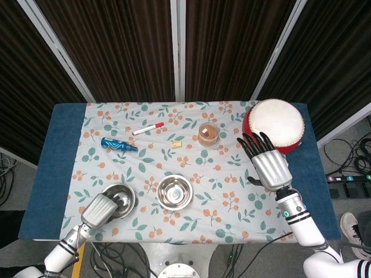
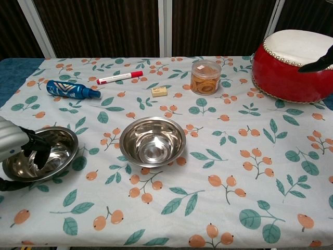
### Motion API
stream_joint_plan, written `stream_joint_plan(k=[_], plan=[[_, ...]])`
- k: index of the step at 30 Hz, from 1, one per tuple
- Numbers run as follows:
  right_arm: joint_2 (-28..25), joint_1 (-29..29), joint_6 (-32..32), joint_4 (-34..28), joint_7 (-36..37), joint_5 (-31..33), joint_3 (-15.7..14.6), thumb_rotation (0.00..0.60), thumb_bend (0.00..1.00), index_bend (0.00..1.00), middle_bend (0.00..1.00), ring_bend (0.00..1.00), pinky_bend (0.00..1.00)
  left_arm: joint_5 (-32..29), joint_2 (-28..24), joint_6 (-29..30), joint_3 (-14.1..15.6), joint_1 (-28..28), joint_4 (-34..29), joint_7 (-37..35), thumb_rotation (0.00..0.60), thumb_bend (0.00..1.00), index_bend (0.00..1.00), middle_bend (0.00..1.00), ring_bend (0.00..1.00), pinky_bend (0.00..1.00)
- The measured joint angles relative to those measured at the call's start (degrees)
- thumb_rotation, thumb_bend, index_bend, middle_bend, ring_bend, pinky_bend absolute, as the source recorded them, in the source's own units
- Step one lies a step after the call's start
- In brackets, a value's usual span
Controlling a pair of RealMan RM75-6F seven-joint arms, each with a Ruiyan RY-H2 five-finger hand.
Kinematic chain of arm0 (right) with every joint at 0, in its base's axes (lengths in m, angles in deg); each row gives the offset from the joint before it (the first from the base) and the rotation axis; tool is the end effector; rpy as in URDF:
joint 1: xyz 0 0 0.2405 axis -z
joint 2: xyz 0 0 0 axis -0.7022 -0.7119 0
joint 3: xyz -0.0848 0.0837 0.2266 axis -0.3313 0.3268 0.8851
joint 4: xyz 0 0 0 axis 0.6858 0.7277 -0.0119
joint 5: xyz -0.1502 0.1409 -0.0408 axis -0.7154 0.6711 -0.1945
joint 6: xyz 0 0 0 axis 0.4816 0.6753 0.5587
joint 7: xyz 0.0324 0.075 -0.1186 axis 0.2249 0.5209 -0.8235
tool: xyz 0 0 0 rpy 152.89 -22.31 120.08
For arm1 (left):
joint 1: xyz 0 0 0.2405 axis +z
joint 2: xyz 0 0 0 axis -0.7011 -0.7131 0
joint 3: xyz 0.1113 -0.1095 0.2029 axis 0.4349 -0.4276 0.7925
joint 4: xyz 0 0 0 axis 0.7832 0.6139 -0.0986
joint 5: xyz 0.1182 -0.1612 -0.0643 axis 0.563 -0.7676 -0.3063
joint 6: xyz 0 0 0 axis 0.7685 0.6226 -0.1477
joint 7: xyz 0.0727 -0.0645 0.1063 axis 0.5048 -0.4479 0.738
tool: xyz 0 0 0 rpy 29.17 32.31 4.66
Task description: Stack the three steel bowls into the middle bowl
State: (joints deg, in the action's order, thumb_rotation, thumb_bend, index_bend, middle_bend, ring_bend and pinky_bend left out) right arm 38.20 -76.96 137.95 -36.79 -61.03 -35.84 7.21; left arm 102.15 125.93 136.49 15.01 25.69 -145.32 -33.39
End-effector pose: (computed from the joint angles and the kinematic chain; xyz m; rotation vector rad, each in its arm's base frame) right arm -0.1526 -0.2917 0.1054 1.7652 -0.6979 0.9339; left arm -0.2601 0.2024 -0.0179 -2.0597 -0.6256 -0.8145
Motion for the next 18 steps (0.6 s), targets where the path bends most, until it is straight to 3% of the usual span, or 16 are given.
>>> stream_joint_plan(k=[3, 18], plan=[[-0.2, 0.1, -0.2, 0.3, 0.6, 0.2, 0.1, 0.600, 0.00, 0.05, 0.04, 0.00, 0.00, 1.0, 0.6, 0.6, 0.5, -0.1, 0.9, 0.3, 0.600, 0.29, 0.70, 0.71, 0.63, 0.68], [-1.4, 1.2, 0.5, 0.6, 2.6, 0.1, 0.4, 0.600, 0.00, 0.04, 0.04, 0.00, 0.00, 2.3, 1.8, 1.6, 1.2, -0.7, 2.9, 3.7, 0.600, 0.31, 0.74, 0.75, 0.67, 0.73]])
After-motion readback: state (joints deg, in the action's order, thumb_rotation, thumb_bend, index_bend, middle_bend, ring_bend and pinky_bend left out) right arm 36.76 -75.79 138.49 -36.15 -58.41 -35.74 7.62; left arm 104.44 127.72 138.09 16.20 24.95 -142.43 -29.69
